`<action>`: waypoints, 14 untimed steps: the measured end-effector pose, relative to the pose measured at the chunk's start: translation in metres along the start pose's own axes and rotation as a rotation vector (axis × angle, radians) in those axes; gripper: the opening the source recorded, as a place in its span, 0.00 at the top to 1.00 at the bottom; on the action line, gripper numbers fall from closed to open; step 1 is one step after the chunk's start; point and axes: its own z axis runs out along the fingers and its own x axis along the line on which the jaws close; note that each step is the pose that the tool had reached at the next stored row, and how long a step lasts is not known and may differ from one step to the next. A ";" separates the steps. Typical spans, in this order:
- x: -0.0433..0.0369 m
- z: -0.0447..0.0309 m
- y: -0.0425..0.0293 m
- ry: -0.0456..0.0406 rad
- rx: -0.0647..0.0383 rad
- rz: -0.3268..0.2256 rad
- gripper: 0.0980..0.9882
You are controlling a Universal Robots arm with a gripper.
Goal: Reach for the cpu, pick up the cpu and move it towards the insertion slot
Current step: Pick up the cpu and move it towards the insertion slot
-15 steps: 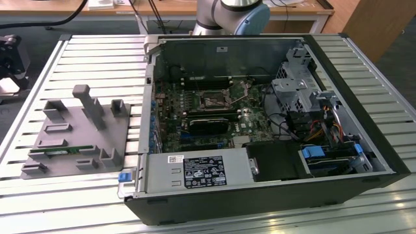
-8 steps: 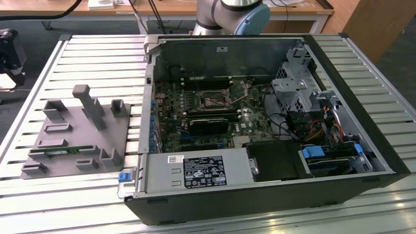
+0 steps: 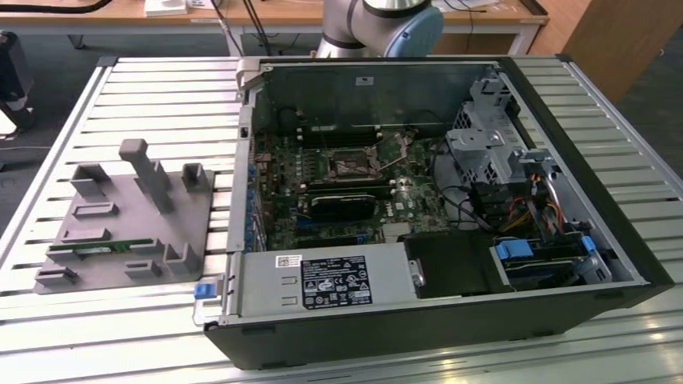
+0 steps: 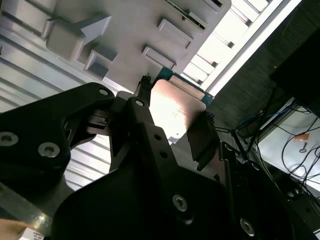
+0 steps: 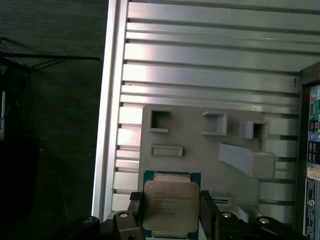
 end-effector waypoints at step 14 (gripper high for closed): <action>0.0002 -0.0328 0.0025 0.0000 0.001 0.000 0.50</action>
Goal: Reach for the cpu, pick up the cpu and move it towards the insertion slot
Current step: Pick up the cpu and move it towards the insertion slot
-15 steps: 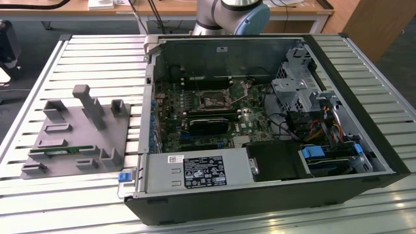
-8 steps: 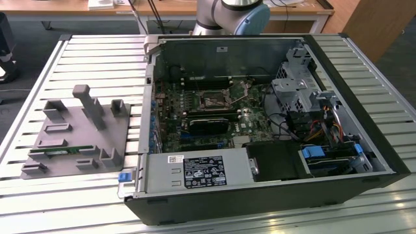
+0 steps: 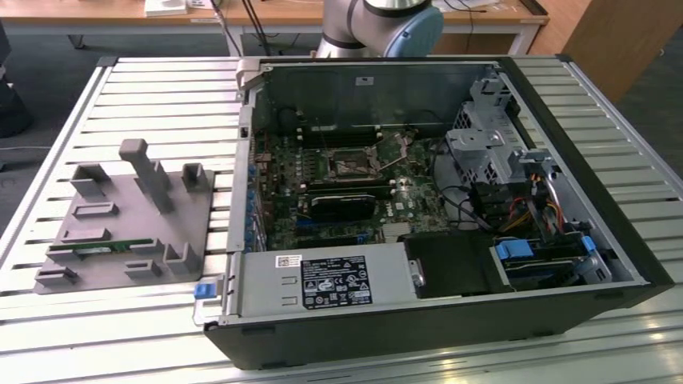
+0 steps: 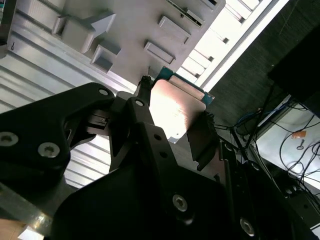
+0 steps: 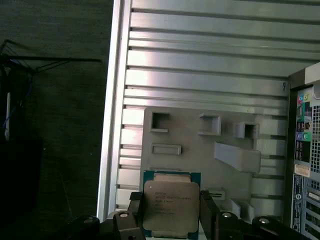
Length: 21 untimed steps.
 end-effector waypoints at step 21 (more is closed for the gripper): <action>-0.0271 -0.0024 -0.0011 -0.0001 0.000 0.000 0.50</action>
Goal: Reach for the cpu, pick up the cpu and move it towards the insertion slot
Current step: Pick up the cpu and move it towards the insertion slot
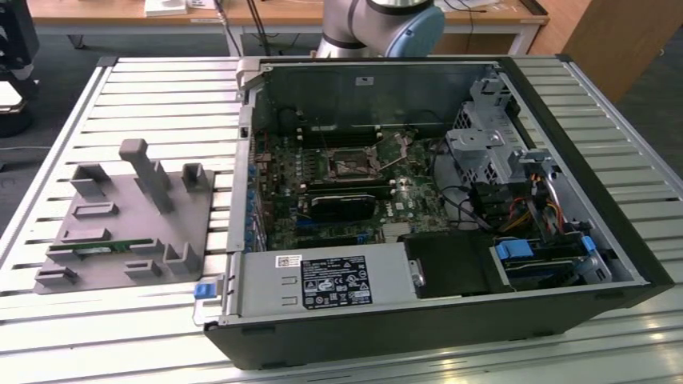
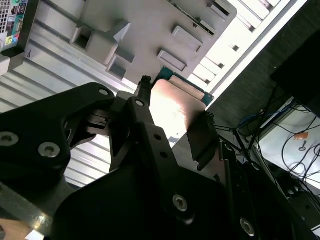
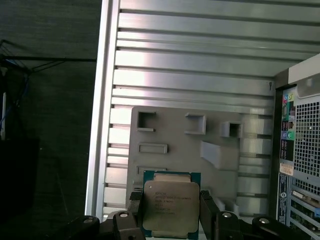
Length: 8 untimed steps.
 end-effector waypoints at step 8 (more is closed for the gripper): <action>-0.0105 -0.0001 -0.0002 0.0001 0.001 0.000 0.50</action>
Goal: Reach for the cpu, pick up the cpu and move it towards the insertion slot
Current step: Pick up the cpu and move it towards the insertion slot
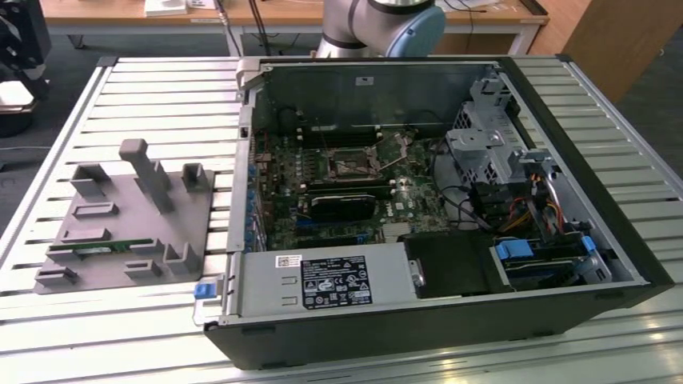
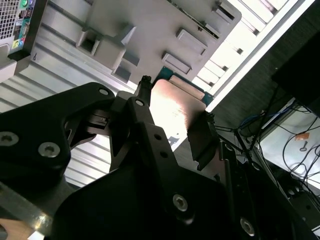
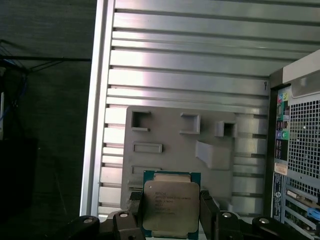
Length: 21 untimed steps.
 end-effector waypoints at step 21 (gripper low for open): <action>-0.0301 -0.0003 -0.0007 0.0001 0.002 0.000 0.50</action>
